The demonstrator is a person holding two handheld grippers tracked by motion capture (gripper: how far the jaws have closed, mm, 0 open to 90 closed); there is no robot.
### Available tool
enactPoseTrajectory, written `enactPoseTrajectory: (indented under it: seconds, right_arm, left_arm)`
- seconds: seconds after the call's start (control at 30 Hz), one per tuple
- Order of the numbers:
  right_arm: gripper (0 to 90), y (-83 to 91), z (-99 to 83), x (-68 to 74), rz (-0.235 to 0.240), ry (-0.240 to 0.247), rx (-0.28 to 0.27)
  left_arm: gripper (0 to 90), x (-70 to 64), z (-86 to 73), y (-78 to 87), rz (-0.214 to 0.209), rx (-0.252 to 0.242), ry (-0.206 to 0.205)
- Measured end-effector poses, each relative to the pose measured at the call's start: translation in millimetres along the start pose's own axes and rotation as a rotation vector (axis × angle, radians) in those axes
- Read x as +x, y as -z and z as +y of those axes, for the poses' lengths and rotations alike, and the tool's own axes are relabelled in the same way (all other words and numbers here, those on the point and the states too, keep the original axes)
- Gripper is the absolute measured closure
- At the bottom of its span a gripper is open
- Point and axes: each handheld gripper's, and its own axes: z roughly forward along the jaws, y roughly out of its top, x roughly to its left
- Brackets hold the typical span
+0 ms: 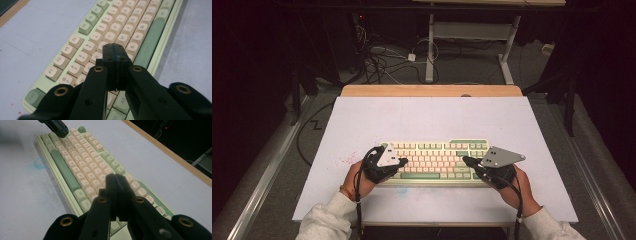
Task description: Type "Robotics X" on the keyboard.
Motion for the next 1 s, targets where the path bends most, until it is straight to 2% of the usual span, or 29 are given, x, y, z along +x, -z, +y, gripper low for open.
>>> enactPoseTrajectory:
  seconds: [0.47,1.0]
  right_arm:
    - [90.0,1.3,-0.2,-0.8,-0.005,-0.001,-0.003]
    - [90.0,1.7,0.5,-0.1,-0.004,0.005,-0.004]
  left_arm:
    - [87.4,6.1,-4.7,8.4,0.029,-0.006,0.021]
    - [87.4,11.7,-8.6,9.2,0.037,-0.003,0.037]
